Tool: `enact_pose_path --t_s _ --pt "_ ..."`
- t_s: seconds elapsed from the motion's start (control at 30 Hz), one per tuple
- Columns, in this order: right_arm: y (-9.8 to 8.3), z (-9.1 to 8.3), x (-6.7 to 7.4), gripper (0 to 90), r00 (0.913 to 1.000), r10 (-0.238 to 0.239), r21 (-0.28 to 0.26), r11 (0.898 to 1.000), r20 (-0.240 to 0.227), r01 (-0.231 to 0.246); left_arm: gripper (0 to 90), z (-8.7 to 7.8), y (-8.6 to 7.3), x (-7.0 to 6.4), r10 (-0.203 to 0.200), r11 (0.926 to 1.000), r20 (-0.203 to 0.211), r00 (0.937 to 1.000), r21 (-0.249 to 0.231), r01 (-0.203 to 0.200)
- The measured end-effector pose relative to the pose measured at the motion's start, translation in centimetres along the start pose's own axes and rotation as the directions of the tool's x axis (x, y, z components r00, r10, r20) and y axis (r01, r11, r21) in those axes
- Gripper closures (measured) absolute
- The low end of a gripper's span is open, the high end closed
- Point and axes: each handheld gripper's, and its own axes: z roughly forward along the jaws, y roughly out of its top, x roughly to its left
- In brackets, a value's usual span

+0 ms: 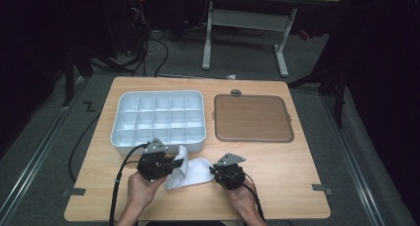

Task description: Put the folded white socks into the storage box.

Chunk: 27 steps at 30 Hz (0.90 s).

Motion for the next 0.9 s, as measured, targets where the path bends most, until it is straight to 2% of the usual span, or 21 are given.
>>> enact_pose_path --t_s 0.1,0.4,0.57,0.63,0.9 --pt "-0.1 -0.1 0.1 83.0 0.9996 0.023 -0.002 1.000 -0.013 -0.023 81.2 0.1 -0.2 0.0 -0.004 1.0000 0.004 1.0000 0.007 0.004" --pt "-0.2 0.1 0.1 83.0 0.9985 0.049 -0.012 0.999 -0.026 -0.050 81.1 0.6 -0.9 -0.5 0.003 0.9989 0.017 0.9998 0.047 -0.004" --pt "-0.2 0.1 0.1 83.0 0.9985 0.049 -0.011 0.999 -0.025 -0.050 81.1 0.8 -1.1 -0.5 0.013 0.9984 0.018 0.9998 0.054 -0.014" --pt "-0.2 0.2 0.2 82.9 0.9984 0.048 -0.012 0.999 -0.028 -0.049 81.1 0.9 -1.2 -0.6 0.033 0.9982 0.004 0.9995 0.050 -0.033" --pt "-0.1 0.4 0.3 82.9 0.9987 0.042 -0.008 0.999 -0.028 -0.043 81.0 1.1 -1.3 -0.6 0.036 0.9978 0.003 0.9993 0.056 -0.036"
